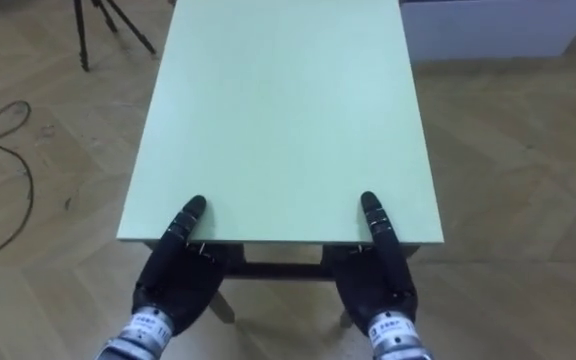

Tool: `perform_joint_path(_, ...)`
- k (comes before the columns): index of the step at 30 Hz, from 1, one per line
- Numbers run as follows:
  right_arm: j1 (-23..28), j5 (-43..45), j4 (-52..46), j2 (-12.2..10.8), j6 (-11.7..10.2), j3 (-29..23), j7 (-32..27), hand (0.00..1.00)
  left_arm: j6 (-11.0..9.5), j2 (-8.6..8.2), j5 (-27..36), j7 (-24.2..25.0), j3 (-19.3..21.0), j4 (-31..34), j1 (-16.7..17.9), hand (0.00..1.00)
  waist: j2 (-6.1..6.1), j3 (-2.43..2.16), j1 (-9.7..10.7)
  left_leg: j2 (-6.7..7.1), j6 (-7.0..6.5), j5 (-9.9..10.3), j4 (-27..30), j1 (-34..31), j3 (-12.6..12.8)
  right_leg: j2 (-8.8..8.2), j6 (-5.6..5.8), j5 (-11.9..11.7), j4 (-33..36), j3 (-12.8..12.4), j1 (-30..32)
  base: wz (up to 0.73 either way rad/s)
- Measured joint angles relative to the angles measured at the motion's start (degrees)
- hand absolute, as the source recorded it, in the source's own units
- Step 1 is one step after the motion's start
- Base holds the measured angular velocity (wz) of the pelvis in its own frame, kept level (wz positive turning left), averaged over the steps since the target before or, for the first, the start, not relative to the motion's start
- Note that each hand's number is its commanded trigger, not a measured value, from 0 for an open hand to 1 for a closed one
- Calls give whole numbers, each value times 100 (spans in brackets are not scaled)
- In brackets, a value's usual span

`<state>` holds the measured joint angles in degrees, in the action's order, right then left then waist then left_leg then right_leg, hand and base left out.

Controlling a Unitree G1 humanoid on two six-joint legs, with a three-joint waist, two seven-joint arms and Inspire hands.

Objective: Move table with human

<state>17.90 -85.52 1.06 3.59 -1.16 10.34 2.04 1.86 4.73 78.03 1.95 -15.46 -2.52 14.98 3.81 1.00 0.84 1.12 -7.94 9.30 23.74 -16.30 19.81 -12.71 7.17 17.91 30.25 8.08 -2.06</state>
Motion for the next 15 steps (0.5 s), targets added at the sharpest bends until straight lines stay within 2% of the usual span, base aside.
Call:
perform_joint_path(1,-2,3,0,-24,1,-1,0,100,0,32,1,0,7,29,8,100,28,-8,-13,-44,10,-21,12,-51,33,32,-2,25,-182,8,-30,-26)
perform_joint_path(3,-20,34,0,-48,2,0,0,100,1,39,-1,3,23,94,40,100,51,-7,-144,-191,46,-135,12,-153,87,199,-21,18,-966,99,-268,-29)
perform_joint_path(6,-47,36,1,-46,-4,2,-12,100,-1,20,1,0,27,96,44,100,37,-2,-249,-335,77,-342,-48,-310,111,347,-40,10,-1474,381,-354,-15)
perform_joint_path(8,-48,34,4,-46,-5,7,-13,100,-6,14,0,0,30,96,50,100,21,2,-284,-422,104,-514,-142,-385,85,473,-132,4,-1607,472,-323,2)
perform_joint_path(10,-16,18,14,-44,-7,5,-13,100,-7,16,2,0,11,87,73,100,-80,-1,-267,-529,172,-849,-387,-425,-45,683,-300,-85,-1648,617,-222,22)
perform_joint_path(11,-11,7,14,-43,-4,4,-13,100,-7,9,2,1,9,87,79,100,-94,-3,-270,-535,194,-942,-470,-430,-75,730,-339,-89,-1647,640,-183,20)
perform_joint_path(12,-2,12,16,-30,-1,10,-13,100,-7,0,2,1,-35,86,97,100,-150,0,-284,-563,246,-1157,-660,-430,-170,853,-424,-111,-1640,663,-115,21)
perform_joint_path(13,4,10,21,-11,-2,16,-13,100,-15,18,14,0,-60,85,107,100,-219,4,-287,-613,304,-1419,-895,-423,-272,1022,-591,-158,-1653,635,-48,23)
perform_joint_path(14,2,9,28,-9,-3,17,-13,100,-17,16,15,-4,-65,85,104,100,-250,1,-293,-644,350,-1591,-1039,-423,-305,1122,-681,-209,-1656,600,19,29)
perform_joint_path(15,2,-43,27,-9,-4,21,-10,100,-27,18,15,-4,-69,85,86,100,-292,-11,-293,-658,734,-1948,-1430,-408,-438,1262,-798,-324,-1670,605,155,25)
